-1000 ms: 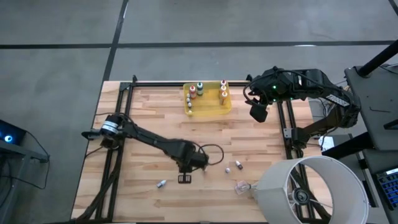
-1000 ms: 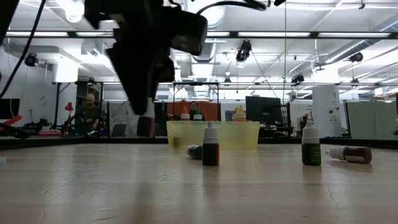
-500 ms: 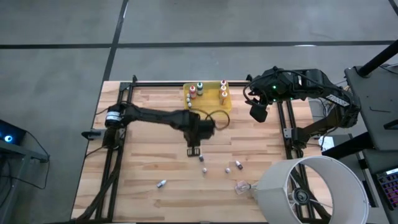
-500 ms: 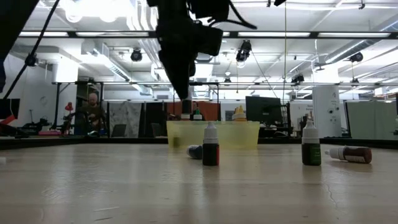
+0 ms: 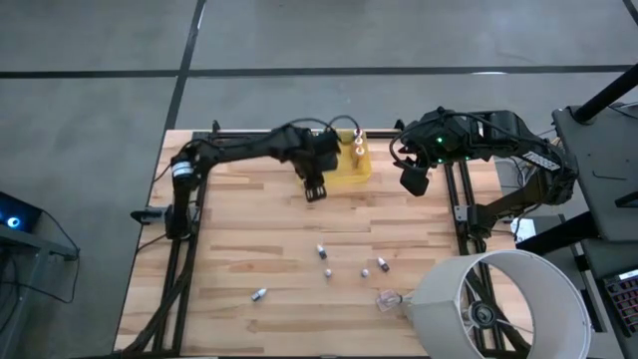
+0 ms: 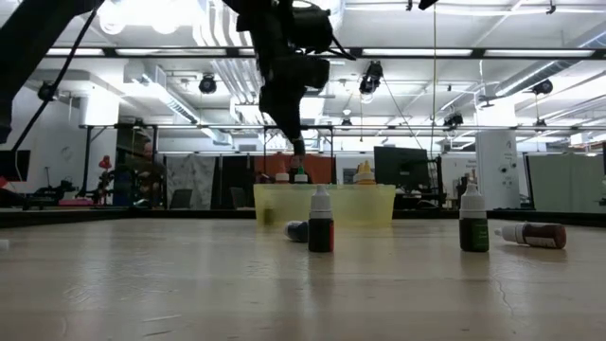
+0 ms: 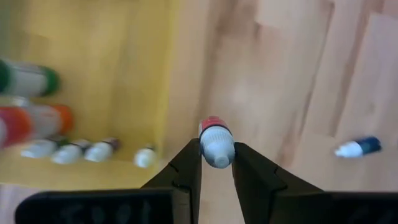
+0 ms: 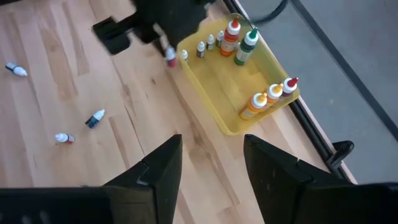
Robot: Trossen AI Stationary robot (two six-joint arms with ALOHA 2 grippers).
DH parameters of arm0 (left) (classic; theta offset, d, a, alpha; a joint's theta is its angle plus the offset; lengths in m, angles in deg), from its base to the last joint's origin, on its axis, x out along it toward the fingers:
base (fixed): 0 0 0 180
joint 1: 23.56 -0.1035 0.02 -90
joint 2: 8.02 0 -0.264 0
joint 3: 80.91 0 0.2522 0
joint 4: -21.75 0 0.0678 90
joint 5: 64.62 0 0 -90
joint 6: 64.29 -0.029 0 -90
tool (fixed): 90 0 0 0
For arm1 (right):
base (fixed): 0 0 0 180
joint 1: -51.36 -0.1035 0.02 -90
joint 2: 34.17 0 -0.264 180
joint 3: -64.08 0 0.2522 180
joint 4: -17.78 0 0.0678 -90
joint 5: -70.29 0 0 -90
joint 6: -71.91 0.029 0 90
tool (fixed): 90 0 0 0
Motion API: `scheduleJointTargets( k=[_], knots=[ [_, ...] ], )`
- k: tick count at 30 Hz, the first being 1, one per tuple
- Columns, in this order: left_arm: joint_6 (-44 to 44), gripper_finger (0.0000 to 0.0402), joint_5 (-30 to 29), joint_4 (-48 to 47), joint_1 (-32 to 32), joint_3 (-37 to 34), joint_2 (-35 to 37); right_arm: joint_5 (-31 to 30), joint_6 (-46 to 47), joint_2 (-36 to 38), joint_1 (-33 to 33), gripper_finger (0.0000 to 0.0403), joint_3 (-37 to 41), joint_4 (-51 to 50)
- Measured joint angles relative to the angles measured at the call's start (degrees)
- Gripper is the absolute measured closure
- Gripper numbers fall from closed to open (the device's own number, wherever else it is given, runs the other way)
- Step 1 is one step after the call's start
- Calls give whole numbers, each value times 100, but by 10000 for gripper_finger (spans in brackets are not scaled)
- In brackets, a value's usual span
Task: Pick & Place food coloring
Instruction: Put the small pink food coloring bottle into the yellow bin
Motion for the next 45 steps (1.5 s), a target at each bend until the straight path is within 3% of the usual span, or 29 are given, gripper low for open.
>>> scheduleJointTargets(
  k=[11,26,45],
  knots=[
    [-608,344,-88,2,-787,250,0,0,439,-2,0,239,0,4],
    [-1599,344,-233,359,-1033,-33,-159,-15,1202,-2,0,239,0,63],
    [-1215,344,-217,662,-1397,-31,-715,-13,1214,-2,0,239,0,58]
  ],
)
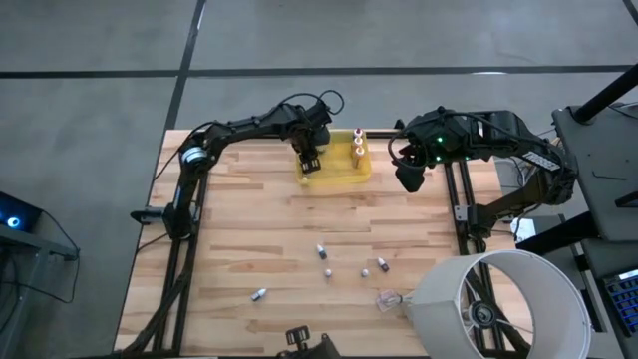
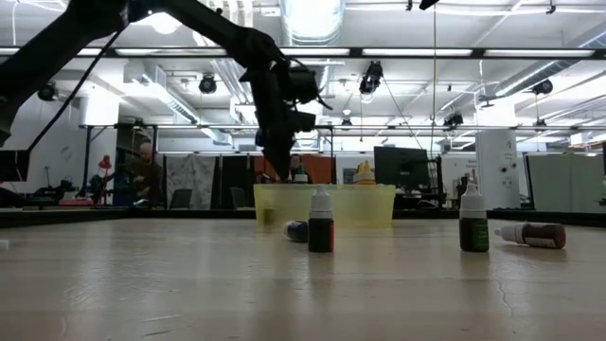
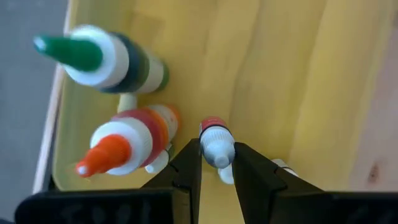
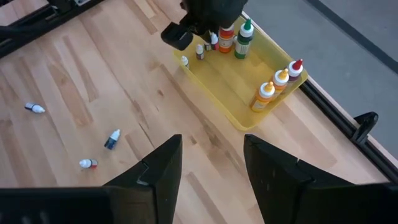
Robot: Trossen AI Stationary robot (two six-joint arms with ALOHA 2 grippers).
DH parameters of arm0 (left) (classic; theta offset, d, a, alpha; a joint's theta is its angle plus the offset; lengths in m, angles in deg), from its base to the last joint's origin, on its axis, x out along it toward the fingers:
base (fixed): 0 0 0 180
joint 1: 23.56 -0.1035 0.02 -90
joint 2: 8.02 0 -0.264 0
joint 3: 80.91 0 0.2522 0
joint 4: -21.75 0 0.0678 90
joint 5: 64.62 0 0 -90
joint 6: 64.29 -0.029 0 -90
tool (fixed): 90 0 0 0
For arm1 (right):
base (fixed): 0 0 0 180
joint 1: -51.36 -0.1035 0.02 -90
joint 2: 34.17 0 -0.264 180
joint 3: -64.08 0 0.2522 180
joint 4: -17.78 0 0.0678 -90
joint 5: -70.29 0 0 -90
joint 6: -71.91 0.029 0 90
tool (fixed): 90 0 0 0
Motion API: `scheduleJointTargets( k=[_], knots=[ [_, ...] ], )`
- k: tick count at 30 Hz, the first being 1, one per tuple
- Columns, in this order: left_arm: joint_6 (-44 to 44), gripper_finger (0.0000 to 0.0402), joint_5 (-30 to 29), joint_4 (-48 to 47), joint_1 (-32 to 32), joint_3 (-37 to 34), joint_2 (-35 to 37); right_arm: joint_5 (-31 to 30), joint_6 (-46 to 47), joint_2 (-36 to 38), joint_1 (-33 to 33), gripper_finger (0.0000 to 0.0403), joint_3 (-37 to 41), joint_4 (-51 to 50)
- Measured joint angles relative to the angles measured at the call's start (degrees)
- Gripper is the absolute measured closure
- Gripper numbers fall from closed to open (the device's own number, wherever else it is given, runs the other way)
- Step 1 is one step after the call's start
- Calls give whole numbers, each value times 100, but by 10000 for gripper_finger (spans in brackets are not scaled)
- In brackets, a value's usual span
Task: Pick & Place food coloring
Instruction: Put the small pink food coloring bottle into the yellow bin
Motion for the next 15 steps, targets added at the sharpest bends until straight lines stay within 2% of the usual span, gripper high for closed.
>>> scheduleJointTargets(
  k=[8,15],
  knots=[
    [109,344,45,7,-16,0,-188,2,-1,0,0,239,0,-4],
    [581,344,41,7,-37,0,-190,2,-18,0,0,239,0,-12]
  ],
)
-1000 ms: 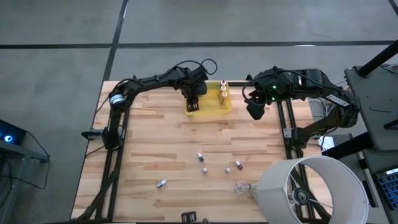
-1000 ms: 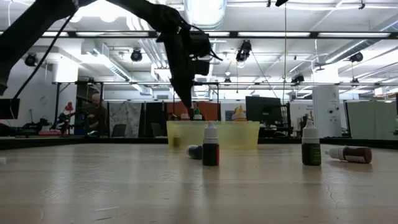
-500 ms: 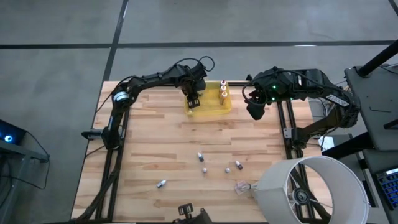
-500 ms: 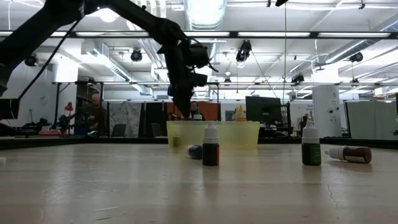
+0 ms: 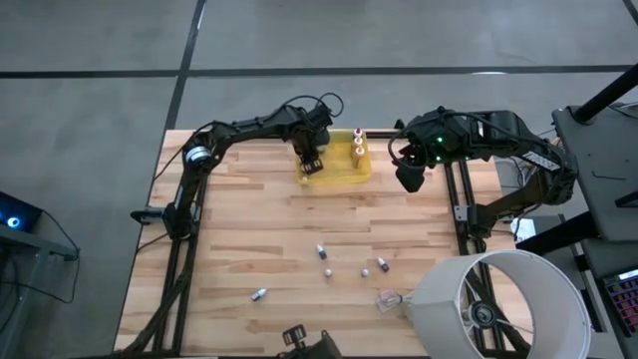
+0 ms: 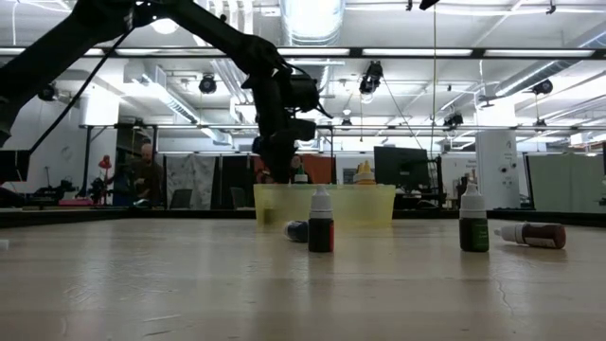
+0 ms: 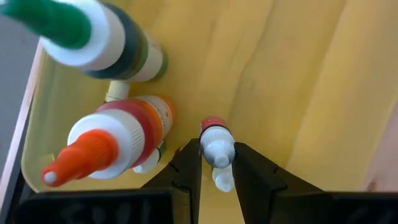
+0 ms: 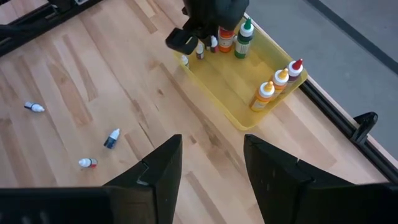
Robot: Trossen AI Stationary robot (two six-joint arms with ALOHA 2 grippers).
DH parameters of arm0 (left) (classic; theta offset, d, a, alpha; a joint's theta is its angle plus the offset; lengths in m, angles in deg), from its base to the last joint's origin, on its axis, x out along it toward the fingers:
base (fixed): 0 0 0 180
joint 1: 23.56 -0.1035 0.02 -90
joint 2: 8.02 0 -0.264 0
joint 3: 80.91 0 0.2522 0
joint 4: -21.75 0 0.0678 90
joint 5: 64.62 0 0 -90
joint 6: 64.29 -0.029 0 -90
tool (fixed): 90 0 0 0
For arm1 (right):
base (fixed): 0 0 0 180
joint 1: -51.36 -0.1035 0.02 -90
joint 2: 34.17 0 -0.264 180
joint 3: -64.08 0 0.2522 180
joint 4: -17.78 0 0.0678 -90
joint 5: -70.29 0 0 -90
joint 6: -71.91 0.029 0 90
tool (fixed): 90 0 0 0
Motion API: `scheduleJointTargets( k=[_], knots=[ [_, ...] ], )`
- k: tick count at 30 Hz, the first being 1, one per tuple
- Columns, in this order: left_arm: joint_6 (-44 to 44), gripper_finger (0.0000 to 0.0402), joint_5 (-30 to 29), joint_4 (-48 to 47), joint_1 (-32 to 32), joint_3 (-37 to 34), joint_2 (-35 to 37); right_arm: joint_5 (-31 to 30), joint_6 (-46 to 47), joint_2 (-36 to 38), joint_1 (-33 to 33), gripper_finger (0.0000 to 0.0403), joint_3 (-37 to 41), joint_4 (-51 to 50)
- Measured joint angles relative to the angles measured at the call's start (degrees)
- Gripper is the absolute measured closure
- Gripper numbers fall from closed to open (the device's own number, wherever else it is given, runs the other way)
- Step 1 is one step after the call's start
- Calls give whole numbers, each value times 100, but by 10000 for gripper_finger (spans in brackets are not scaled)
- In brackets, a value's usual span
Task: Pick & Place food coloring
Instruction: Put the small pink food coloring bottle into the yellow bin
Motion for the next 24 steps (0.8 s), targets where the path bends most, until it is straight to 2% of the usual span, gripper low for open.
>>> scheduleJointTargets(
  k=[4,24],
  knots=[
    [388,344,-3,0,0,0,0,0,-4,0,0,239,0,0],
    [672,344,7,-4,-4,-54,-2,4,-44,2,0,239,-1,4]
  ],
)
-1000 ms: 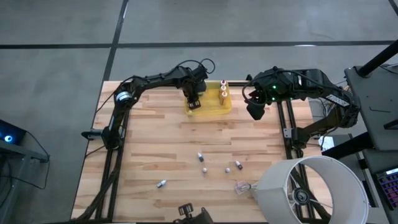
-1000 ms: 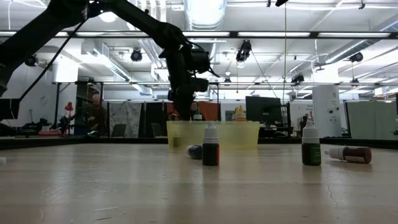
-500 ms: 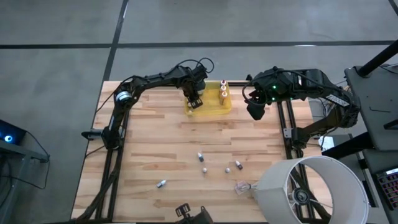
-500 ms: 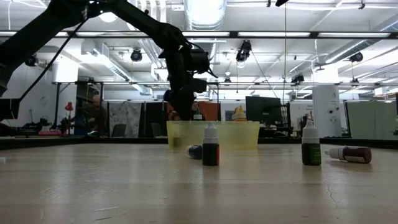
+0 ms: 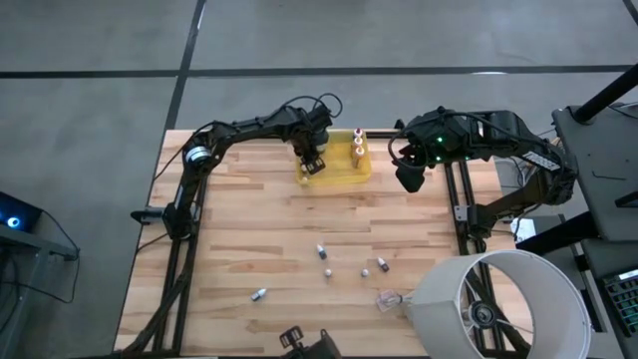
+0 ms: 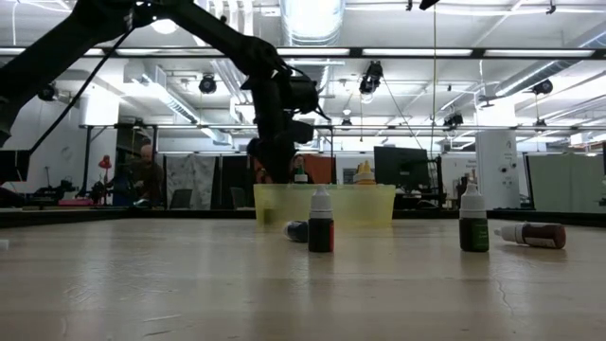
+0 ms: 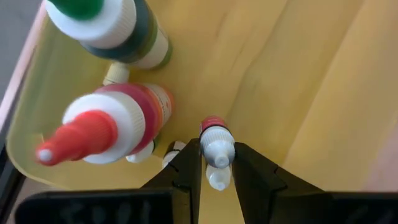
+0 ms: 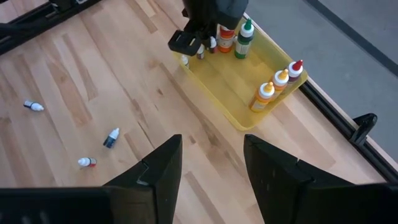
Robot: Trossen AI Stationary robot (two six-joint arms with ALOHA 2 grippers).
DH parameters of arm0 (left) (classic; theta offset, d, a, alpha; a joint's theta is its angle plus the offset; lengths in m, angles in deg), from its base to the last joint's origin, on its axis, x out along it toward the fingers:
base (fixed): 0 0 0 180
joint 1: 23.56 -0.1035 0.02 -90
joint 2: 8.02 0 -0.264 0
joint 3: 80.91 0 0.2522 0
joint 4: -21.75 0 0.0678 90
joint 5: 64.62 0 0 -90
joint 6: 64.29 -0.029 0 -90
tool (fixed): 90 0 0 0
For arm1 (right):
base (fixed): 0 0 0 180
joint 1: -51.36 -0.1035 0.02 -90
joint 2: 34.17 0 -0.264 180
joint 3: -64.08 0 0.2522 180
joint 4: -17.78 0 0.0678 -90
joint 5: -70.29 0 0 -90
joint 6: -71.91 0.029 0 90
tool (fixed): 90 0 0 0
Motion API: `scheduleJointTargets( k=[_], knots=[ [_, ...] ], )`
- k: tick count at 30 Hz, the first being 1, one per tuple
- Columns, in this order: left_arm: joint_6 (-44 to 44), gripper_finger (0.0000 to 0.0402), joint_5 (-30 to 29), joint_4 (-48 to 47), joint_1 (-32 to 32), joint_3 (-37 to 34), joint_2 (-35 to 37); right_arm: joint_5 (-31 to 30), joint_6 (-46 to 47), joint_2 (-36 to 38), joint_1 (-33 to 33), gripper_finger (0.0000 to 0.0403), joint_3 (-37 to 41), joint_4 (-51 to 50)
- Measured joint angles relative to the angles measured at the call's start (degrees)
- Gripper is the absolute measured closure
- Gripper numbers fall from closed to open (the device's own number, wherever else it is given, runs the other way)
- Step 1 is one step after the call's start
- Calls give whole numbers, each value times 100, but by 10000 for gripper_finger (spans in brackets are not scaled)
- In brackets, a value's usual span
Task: Pick & Place food coloring
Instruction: Put the small pink food coloring bottle into the yellow bin
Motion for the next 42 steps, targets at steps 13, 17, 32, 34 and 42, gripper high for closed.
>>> scheduleJointTargets(
  k=[13,17,32,34,42],
  knots=[
    [158,344,42,292,-4,-422,-4,3,0,-2,0,239,1,0],
    [160,344,44,304,-4,-422,-4,3,0,-1,0,239,1,0],
    [248,344,48,478,-22,-704,-4,3,0,-2,0,239,1,0],
    [224,344,48,531,-22,-704,-4,3,0,0,0,239,1,-2],
    [204,344,50,593,-20,-700,-4,3,0,-1,0,239,1,-2]
  ],
)
